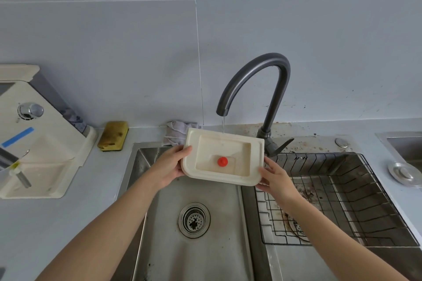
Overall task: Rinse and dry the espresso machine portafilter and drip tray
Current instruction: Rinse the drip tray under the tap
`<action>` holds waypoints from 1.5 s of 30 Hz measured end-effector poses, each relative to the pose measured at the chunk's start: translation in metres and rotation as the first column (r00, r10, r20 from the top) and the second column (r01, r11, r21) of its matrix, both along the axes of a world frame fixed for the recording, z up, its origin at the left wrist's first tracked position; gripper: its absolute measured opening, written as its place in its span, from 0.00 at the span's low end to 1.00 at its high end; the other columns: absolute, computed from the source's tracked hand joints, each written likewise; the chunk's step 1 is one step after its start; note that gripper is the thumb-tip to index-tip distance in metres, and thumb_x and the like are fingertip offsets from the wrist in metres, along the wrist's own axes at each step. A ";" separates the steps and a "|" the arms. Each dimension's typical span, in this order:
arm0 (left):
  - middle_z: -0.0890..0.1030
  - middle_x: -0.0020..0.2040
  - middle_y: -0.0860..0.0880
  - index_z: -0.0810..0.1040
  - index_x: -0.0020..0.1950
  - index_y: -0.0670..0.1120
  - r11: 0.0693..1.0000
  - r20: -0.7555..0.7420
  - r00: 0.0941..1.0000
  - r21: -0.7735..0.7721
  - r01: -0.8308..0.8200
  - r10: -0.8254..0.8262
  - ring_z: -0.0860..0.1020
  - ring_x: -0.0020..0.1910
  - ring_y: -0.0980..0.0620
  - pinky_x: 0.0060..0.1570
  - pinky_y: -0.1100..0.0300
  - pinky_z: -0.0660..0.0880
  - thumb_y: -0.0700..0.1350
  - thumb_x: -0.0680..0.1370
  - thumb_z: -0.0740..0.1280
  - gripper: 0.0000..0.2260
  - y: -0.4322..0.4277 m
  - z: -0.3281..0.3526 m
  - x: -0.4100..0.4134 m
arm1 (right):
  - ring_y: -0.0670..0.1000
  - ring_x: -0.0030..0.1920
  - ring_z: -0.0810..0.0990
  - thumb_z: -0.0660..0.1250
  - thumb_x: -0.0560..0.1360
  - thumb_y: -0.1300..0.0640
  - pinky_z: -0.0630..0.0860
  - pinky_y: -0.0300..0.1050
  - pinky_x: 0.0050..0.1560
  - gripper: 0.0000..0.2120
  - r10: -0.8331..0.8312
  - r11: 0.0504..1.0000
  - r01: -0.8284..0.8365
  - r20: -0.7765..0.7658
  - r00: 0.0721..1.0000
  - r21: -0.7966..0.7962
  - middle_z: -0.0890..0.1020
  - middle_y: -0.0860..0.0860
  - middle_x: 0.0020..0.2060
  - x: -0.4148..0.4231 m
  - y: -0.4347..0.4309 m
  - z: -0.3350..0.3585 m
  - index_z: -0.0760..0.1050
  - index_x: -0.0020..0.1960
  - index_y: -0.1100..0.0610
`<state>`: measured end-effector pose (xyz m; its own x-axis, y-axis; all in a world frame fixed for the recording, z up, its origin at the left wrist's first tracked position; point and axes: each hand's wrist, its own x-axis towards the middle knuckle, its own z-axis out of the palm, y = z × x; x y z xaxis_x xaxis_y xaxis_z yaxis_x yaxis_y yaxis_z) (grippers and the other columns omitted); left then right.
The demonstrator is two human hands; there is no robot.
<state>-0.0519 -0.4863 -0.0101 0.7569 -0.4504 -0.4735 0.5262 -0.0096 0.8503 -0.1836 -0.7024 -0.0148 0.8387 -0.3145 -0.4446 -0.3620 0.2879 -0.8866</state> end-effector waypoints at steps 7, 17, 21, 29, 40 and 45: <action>0.79 0.51 0.45 0.74 0.53 0.46 0.999 0.051 0.999 0.028 -0.017 0.015 0.78 0.49 0.47 0.51 0.45 0.75 0.42 0.79 0.60 0.05 0.007 0.014 0.003 | 0.52 0.48 0.80 0.55 0.80 0.65 0.81 0.40 0.42 0.20 0.006 1.000 -0.006 0.020 1.000 0.013 0.79 0.55 0.51 0.007 0.006 0.000 0.65 0.69 0.54; 0.80 0.51 0.46 0.75 0.54 0.45 0.997 0.079 0.996 0.075 0.034 -0.040 0.78 0.49 0.49 0.49 0.50 0.77 0.42 0.79 0.61 0.07 -0.008 0.026 0.007 | 0.53 0.48 0.79 0.54 0.80 0.66 0.79 0.45 0.47 0.18 -0.046 0.998 0.044 0.045 0.998 0.045 0.79 0.53 0.49 0.001 0.001 -0.005 0.67 0.66 0.51; 0.80 0.49 0.48 0.73 0.59 0.44 0.995 0.093 0.994 0.088 0.055 -0.063 0.78 0.48 0.50 0.47 0.52 0.76 0.43 0.79 0.61 0.09 -0.022 0.034 0.009 | 0.55 0.54 0.76 0.54 0.80 0.66 0.78 0.40 0.39 0.19 -0.103 0.993 0.100 0.052 0.993 0.056 0.76 0.54 0.50 0.000 -0.007 -0.004 0.66 0.68 0.54; 0.80 0.49 0.47 0.73 0.58 0.44 0.985 0.103 0.987 0.126 0.114 -0.127 0.78 0.48 0.49 0.47 0.51 0.76 0.43 0.79 0.61 0.09 -0.042 0.045 0.017 | 0.54 0.50 0.77 0.54 0.80 0.66 0.77 0.41 0.40 0.17 -0.135 0.989 0.131 0.064 0.989 0.070 0.77 0.54 0.47 -0.004 -0.018 -0.005 0.67 0.66 0.54; 0.80 0.47 0.47 0.71 0.65 0.39 0.972 0.137 0.977 0.192 0.137 -0.165 0.78 0.44 0.51 0.30 0.63 0.76 0.44 0.79 0.60 0.16 -0.055 0.064 0.021 | 0.55 0.53 0.75 0.54 0.80 0.65 0.76 0.47 0.51 0.19 -0.142 0.989 0.138 0.096 0.985 0.047 0.76 0.54 0.48 -0.003 -0.024 -0.001 0.63 0.70 0.56; 0.76 0.37 0.47 0.69 0.66 0.38 0.966 0.128 0.971 0.194 0.173 -0.199 0.76 0.21 0.59 0.19 0.71 0.68 0.41 0.81 0.58 0.15 -0.065 0.073 0.021 | 0.52 0.50 0.77 0.54 0.80 0.66 0.76 0.44 0.48 0.20 -0.163 0.986 0.157 0.113 0.980 0.055 0.75 0.57 0.53 -0.001 -0.029 0.003 0.62 0.71 0.57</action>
